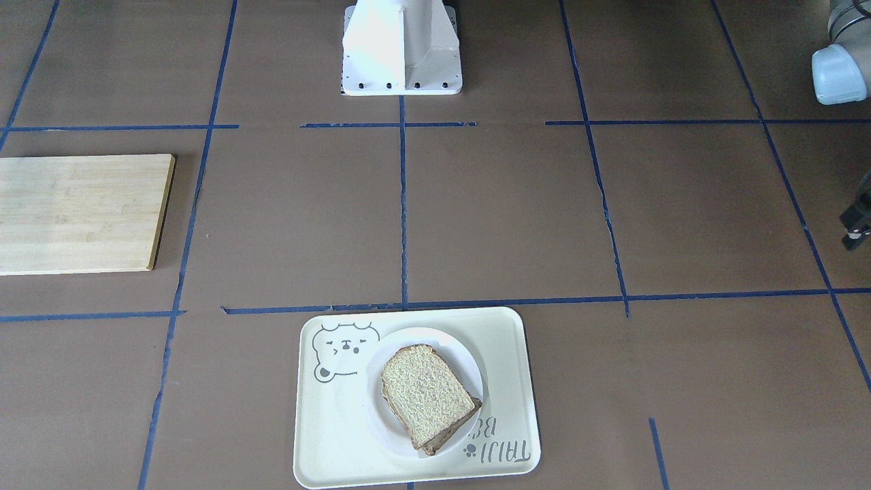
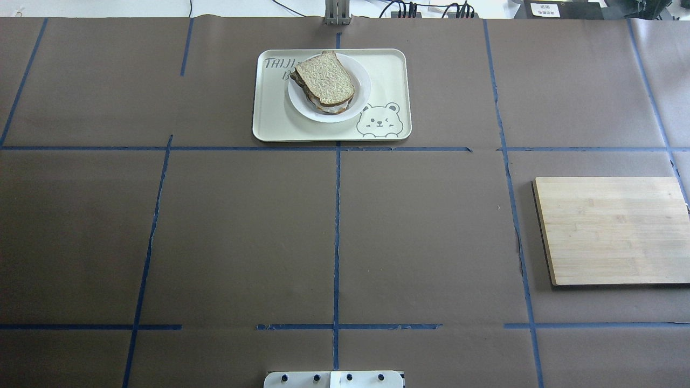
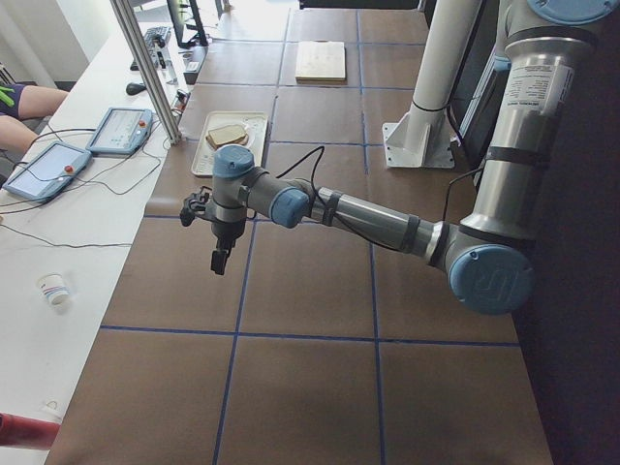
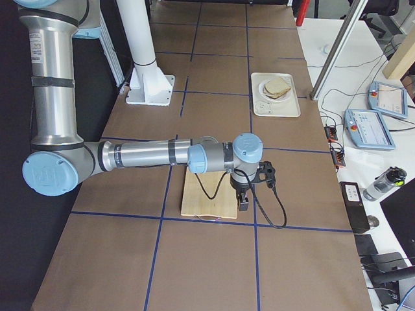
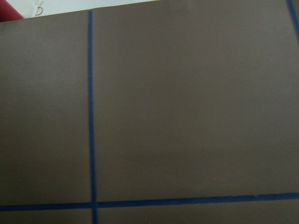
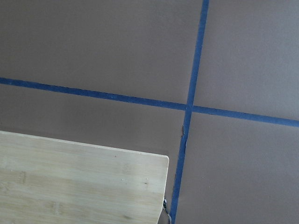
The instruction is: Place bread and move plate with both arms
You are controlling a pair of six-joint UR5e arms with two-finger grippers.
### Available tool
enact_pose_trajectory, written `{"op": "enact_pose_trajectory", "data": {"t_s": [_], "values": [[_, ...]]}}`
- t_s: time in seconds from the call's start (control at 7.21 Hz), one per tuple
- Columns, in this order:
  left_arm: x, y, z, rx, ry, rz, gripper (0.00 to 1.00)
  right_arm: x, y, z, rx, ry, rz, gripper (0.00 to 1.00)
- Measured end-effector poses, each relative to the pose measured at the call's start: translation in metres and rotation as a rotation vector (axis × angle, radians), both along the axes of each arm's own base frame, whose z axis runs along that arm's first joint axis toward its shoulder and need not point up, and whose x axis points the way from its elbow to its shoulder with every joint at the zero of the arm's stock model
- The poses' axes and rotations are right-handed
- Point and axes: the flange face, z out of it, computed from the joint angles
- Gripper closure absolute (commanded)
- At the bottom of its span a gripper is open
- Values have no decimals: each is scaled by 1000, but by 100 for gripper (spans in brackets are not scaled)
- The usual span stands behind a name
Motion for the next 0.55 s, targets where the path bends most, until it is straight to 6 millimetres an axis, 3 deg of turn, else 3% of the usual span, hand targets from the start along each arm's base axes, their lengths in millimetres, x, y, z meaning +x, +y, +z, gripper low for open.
{"op": "enact_pose_trajectory", "data": {"t_s": [0.28, 0.55], "values": [[-56, 16, 47, -96, -6, 72, 0, 11, 15, 16, -48, -38, 25, 0], [-86, 44, 110, -172, 102, 128, 0, 15, 28, 26, -86, -82, 42, 0]]}}
